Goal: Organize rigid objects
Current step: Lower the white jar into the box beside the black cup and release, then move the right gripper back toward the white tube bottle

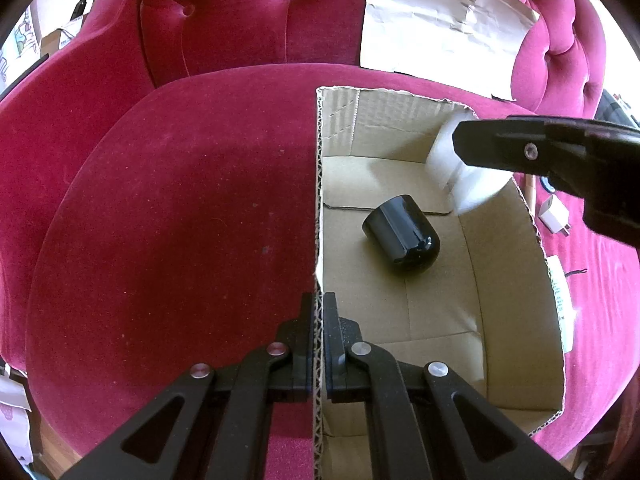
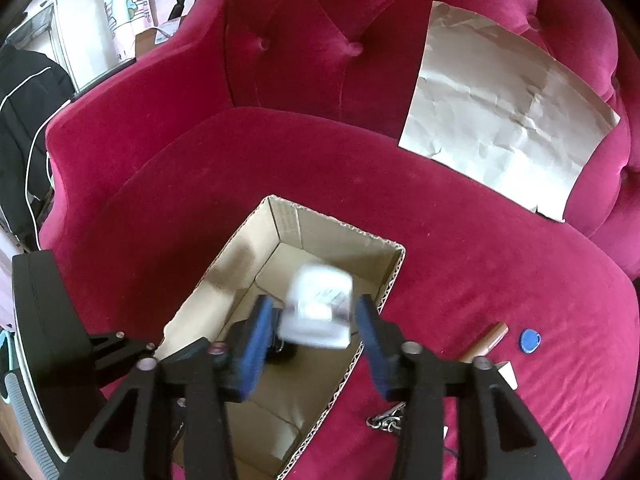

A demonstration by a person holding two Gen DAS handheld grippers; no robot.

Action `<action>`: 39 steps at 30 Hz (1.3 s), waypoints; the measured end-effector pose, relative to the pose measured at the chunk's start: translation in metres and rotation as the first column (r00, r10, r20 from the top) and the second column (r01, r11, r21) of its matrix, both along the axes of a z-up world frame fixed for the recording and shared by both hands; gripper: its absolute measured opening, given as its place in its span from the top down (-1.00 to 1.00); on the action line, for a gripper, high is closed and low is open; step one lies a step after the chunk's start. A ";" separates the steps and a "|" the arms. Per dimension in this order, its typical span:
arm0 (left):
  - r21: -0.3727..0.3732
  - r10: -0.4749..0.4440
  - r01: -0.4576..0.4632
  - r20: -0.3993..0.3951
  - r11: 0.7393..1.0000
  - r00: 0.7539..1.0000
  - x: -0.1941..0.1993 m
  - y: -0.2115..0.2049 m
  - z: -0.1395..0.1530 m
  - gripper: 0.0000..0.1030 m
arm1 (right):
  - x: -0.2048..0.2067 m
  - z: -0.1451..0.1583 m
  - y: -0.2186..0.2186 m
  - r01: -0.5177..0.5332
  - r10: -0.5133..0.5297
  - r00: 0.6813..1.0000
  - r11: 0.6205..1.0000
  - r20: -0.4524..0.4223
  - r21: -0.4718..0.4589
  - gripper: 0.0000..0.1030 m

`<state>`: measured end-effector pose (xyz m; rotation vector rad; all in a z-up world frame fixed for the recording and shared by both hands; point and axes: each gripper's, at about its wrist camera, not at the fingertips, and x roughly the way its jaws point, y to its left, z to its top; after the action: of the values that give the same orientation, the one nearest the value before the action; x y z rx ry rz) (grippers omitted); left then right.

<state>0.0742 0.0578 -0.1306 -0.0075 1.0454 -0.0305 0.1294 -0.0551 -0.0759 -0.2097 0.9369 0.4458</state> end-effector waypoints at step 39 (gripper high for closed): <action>0.003 -0.010 0.010 0.003 1.000 1.000 0.000 0.000 0.001 0.94 | -0.033 0.000 -0.110 0.326 -0.328 0.944 0.942 -0.018 -0.083 -0.99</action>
<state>0.0739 0.0577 -0.1300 -0.0001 1.0428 -0.0378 0.0965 -0.1654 -0.0762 -0.1147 0.9997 0.1047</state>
